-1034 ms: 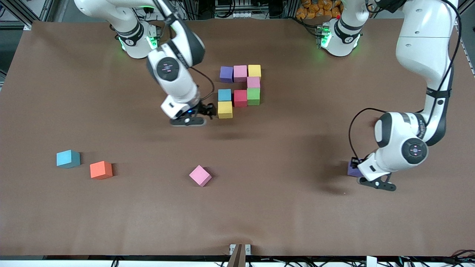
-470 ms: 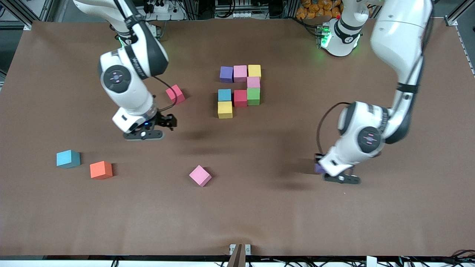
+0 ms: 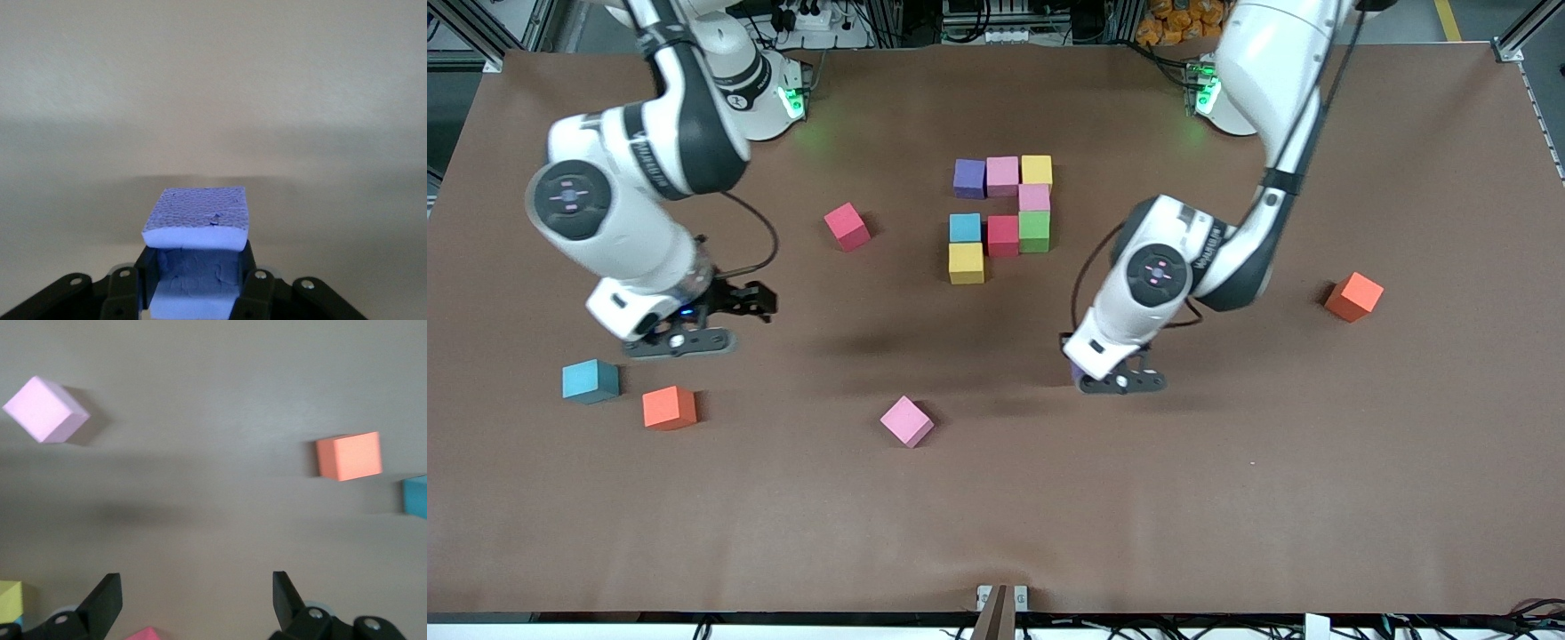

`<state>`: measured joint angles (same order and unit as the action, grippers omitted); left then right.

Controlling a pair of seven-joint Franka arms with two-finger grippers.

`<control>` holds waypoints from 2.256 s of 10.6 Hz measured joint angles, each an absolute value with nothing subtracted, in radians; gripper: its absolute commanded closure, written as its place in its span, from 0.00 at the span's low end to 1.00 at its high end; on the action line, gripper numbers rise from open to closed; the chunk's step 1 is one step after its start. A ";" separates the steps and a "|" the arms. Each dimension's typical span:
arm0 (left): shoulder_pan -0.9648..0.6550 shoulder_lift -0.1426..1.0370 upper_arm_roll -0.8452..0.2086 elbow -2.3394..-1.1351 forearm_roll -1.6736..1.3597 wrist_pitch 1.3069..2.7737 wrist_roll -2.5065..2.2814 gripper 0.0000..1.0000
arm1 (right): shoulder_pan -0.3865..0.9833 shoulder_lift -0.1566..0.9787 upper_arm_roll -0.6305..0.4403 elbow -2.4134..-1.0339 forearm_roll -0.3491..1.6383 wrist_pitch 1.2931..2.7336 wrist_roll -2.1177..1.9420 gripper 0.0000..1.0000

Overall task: Form number 2 with 11 blocks
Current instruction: 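Carry the purple cube with the left gripper while the right gripper reaches orange, then place purple below yellow with the left gripper while the right gripper grasps orange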

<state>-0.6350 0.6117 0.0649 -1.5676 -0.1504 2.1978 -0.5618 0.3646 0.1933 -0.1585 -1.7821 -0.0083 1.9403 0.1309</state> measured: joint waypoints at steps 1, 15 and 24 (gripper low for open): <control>-0.699 0.626 0.113 -1.554 -0.212 2.198 -0.577 0.72 | 0.328 0.193 -0.159 -1.778 -0.008 1.941 0.114 0.00; -1.194 0.822 0.458 -1.450 -0.586 2.198 -0.656 0.72 | 0.292 0.456 -0.070 -1.648 0.069 2.237 -0.016 0.00; -1.255 0.868 0.483 -1.416 -0.587 2.181 -0.638 0.76 | 0.258 0.481 -0.068 -1.634 0.194 2.245 -0.244 0.00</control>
<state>-1.2547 0.8680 0.4834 -1.4164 -0.5874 2.1810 -0.6380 0.2575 0.4814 -0.0678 -1.6343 0.1940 2.2447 -0.2443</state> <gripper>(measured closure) 0.502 0.000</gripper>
